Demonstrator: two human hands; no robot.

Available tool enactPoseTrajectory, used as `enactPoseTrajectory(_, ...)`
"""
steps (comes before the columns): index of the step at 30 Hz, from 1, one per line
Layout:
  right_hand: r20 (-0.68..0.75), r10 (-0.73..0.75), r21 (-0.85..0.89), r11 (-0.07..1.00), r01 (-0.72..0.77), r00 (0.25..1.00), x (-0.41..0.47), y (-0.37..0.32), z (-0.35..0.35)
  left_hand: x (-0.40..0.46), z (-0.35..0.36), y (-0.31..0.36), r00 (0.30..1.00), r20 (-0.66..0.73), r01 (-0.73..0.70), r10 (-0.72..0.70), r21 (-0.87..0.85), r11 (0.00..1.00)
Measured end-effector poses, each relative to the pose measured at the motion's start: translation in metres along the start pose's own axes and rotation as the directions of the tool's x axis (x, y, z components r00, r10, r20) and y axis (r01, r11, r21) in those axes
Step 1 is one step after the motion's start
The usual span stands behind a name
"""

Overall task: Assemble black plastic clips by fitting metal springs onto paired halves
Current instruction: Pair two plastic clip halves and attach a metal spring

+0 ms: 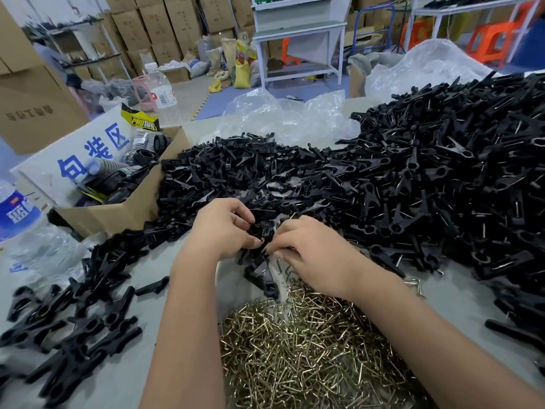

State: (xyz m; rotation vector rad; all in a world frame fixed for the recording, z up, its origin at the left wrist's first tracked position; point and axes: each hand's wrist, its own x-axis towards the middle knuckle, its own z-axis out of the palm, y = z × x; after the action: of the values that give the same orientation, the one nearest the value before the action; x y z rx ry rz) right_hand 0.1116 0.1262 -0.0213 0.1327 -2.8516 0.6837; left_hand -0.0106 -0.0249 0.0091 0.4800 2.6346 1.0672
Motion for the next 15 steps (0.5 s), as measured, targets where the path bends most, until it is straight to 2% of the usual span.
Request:
enactPoseTrajectory(4, -0.006, -0.002, -0.002, 1.0, 0.002, 1.0, -0.0014, 0.0011, -0.0033, 0.0025, -0.0008, -0.0008, 0.989, -0.149, -0.019, 0.015, -0.026, 0.999)
enactPoseTrajectory(9, 0.037, -0.011, -0.078, 0.997, 0.014, 0.999, -0.0016, -0.0027, -0.0005, 0.0029, -0.0023, 0.0012, 0.965, -0.263, -0.093, 0.004, -0.328, 0.94)
enactPoseTrajectory(13, -0.027, 0.015, -0.059, 0.998, -0.017, 1.0, -0.0028, -0.002, -0.003, 0.0003, -0.0003, 0.006, 0.985, -0.17, -0.136, 0.041, -0.599, 0.789)
enactPoseTrajectory(15, -0.105, 0.063, 0.073, 0.996, -0.056, 0.992, -0.0022, -0.0004, -0.0075, 0.0003, 0.0021, 0.0073, 0.99, -0.121, -0.13, 0.068, -0.64, 0.758)
